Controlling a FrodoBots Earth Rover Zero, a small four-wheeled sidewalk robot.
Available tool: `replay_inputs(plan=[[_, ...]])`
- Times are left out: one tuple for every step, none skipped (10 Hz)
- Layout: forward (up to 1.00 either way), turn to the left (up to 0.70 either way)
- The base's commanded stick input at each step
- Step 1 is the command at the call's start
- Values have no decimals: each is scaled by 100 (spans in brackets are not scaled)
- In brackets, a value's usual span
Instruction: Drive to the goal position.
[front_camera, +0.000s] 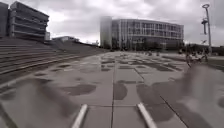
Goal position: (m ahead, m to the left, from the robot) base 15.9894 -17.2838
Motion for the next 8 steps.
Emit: replay_inputs(plan=[[100,-27],[100,-27],[100,-27],[100,-27],[100,-27],[100,-27],[100,-18],[100,-3]])
